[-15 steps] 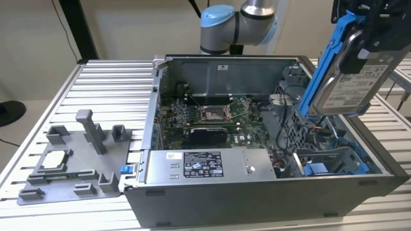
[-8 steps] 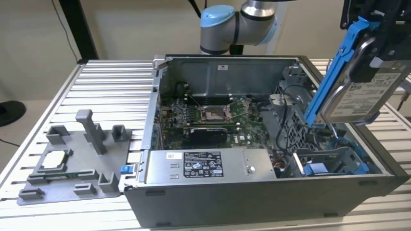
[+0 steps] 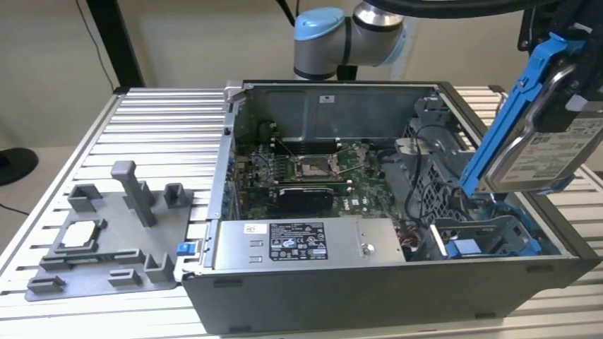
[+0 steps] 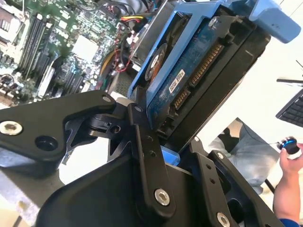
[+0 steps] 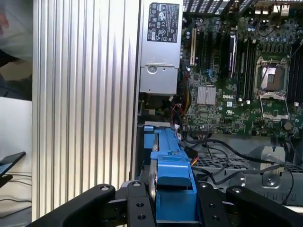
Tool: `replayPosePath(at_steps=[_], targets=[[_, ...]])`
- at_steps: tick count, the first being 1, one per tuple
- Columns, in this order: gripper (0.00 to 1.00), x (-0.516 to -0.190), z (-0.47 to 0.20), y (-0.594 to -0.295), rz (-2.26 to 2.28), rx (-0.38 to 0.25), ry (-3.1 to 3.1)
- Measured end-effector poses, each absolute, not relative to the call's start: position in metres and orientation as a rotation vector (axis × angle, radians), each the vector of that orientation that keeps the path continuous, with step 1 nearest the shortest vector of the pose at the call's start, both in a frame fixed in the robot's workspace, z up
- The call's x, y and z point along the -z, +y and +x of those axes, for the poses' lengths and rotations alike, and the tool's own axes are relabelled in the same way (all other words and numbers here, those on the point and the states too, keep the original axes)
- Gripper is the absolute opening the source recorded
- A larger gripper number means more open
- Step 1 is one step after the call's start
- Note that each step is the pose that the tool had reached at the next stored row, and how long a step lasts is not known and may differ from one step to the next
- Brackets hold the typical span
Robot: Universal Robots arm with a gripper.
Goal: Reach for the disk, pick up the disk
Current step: 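Pick up the disk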
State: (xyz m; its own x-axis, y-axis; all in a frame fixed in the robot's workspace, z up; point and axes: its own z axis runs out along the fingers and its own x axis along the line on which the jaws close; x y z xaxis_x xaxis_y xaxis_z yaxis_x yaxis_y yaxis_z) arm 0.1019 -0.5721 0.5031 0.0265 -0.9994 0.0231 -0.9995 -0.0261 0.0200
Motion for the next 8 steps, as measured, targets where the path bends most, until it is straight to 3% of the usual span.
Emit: replayPosePath(at_steps=[8], targets=[[0.00,-0.5030,0.1019,-0.5724,2.229,-0.004,-2.171]])
